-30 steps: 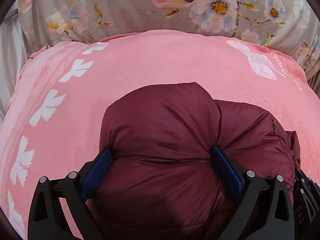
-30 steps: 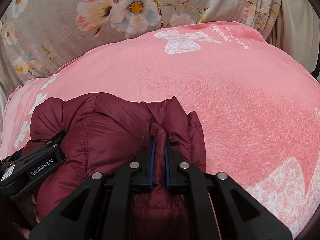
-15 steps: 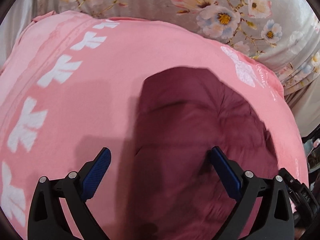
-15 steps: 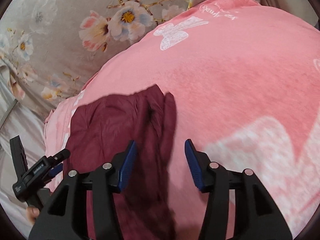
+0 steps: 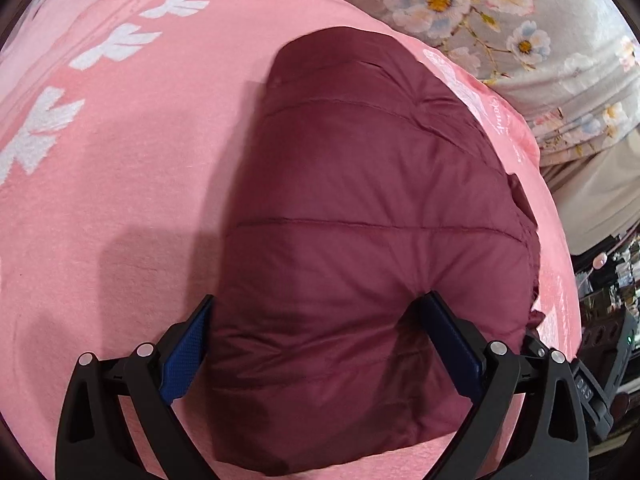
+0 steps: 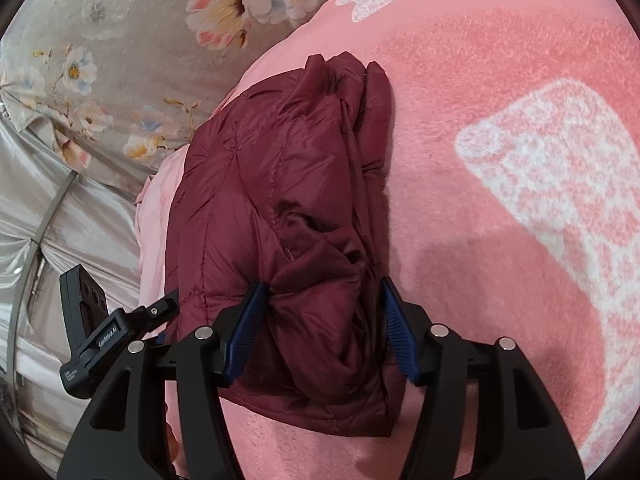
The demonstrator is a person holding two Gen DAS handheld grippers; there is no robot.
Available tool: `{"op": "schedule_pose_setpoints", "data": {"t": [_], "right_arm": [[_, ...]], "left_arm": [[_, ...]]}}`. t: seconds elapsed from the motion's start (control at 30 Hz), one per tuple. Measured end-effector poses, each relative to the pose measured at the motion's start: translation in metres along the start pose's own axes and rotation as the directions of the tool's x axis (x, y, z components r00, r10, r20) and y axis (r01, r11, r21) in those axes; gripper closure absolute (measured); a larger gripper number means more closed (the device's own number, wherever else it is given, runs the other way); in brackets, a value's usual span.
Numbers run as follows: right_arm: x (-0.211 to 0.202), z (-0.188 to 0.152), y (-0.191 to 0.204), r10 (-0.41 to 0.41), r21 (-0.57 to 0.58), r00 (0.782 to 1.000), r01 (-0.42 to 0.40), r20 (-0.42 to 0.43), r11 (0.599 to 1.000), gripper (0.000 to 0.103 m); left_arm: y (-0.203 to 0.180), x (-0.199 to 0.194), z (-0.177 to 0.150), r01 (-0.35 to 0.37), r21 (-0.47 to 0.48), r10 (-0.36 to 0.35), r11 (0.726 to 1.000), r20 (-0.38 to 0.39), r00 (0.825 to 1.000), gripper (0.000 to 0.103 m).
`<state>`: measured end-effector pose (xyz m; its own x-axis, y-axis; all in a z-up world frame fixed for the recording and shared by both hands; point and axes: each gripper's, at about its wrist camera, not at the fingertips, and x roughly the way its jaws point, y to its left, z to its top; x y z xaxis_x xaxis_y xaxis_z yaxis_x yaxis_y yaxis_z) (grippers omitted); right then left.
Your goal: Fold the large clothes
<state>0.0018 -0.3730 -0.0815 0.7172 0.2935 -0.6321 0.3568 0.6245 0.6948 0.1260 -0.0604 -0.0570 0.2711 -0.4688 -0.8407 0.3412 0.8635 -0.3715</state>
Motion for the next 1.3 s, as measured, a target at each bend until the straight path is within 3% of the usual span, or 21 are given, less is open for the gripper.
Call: {"op": "schedule_pose_setpoints", "data": {"t": [0.13,0.2,0.3,0.37,0.47,0.7,0.87,1.03,1.13,1.23,1.27,1.3], "right_arm": [[0.007,0.006,-0.002,0.024,0.0,1.0,-0.024,-0.006,1.0,0.046],[0.012,0.011,0.001,0.031,-0.002,0.999,-0.031,-0.026,1.0,0.056],[0.007,0.014,0.008,0.038,-0.011,0.999,-0.039,-0.027,0.999,0.082],[-0.004,0.012,0.018,0.014,-0.055,1.0,-0.014,0.002,0.998,0.089],[-0.024,0.007,0.041,-0.001,-0.129,0.998,0.008,0.058,0.992,0.091],[-0.074,0.017,0.102,0.019,-0.295,0.979,0.043,0.204,0.954,0.093],[-0.088,0.039,0.142,0.078,-0.374,0.959,0.03,0.271,0.927,0.093],[-0.084,0.073,0.205,0.148,-0.502,0.922,0.056,0.358,0.863,0.093],[-0.075,0.095,0.244,0.229,-0.565,0.883,0.048,0.41,0.824,0.094],[-0.064,0.112,0.27,0.349,-0.623,0.82,0.012,0.454,0.782,0.094],[-0.054,0.119,0.274,0.395,-0.648,0.793,-0.001,0.463,0.762,0.094],[-0.044,0.124,0.275,0.407,-0.653,0.787,-0.007,0.464,0.758,0.093]], "left_arm": [[-0.009,0.0,-0.001,-0.037,0.02,0.037,0.999,0.009,0.999,0.008],[-0.01,-0.003,0.0,-0.047,0.032,0.047,0.998,0.011,0.999,0.015],[-0.016,-0.015,-0.001,-0.09,0.096,0.087,0.991,0.033,0.996,0.041],[-0.02,-0.025,-0.001,-0.112,0.132,0.106,0.985,0.053,0.993,0.059],[-0.026,-0.044,0.001,-0.088,0.166,0.078,0.982,0.068,0.995,0.073],[-0.056,-0.101,0.014,-0.067,0.274,0.013,0.96,0.195,0.981,0.076],[-0.076,-0.142,0.044,-0.07,0.326,-0.035,0.943,0.308,0.951,0.076],[-0.078,-0.18,0.092,-0.111,0.354,-0.054,0.929,0.427,0.903,0.077],[-0.073,-0.201,0.124,-0.156,0.36,-0.061,0.92,0.525,0.849,0.078],[-0.06,-0.224,0.155,-0.176,0.367,-0.116,0.913,0.65,0.751,0.078],[-0.054,-0.227,0.16,-0.176,0.37,-0.132,0.912,0.672,0.729,0.078],[-0.045,-0.225,0.167,-0.18,0.374,-0.148,0.91,0.697,0.702,0.077]]}}
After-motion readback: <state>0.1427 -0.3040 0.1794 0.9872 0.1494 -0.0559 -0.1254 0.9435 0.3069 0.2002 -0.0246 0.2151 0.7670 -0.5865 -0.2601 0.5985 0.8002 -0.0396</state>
